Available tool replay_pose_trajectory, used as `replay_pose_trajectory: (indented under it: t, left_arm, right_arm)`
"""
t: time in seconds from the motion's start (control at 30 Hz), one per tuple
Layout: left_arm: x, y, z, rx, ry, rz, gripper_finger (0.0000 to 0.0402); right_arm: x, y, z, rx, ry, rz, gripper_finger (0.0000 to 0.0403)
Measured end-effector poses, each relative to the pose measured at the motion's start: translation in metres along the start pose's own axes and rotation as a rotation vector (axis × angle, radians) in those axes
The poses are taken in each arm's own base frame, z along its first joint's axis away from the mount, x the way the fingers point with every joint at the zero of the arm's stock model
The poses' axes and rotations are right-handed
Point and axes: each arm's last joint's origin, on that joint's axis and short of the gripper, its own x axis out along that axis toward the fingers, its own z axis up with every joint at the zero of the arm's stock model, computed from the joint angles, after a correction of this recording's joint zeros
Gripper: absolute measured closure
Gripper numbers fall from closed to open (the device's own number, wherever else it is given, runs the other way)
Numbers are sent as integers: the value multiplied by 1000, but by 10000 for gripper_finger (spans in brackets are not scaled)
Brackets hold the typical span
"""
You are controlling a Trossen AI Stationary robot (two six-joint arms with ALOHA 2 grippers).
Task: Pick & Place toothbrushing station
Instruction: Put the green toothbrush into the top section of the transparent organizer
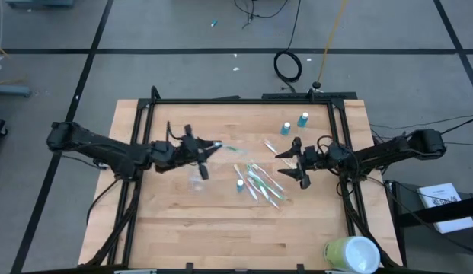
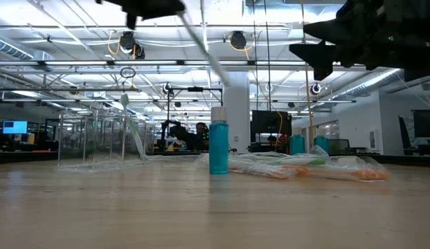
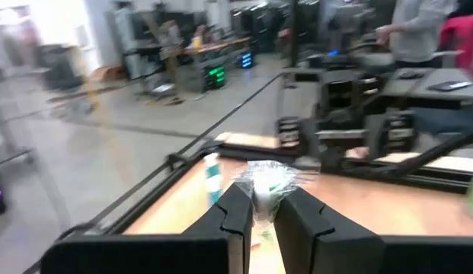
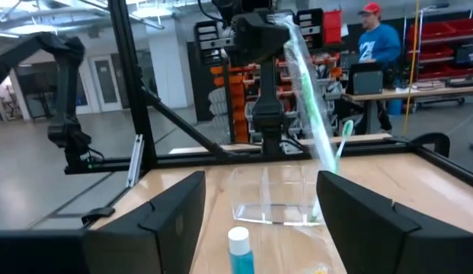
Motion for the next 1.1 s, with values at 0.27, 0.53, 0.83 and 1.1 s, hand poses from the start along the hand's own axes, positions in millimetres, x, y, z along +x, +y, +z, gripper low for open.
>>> replay_pose_trajectory:
  t: [0.27, 0.53, 0.83, 1.1]
  left_arm:
    - [-47, 30, 8, -188, 138, 112, 360]
    - [-76, 50, 0, -276, 254, 210, 360]
    - [-85, 56, -4, -308, 285, 250, 360]
    - [-88, 58, -12, -363, 338, 318, 360]
  right_arm:
    - [-3, -2, -4, 2, 24, -79, 156]
    - [-3, -2, -4, 2, 27, -79, 156]
    - [-3, -2, -5, 2, 31, -79, 156]
    - [-3, -3, -6, 3, 38, -80, 156]
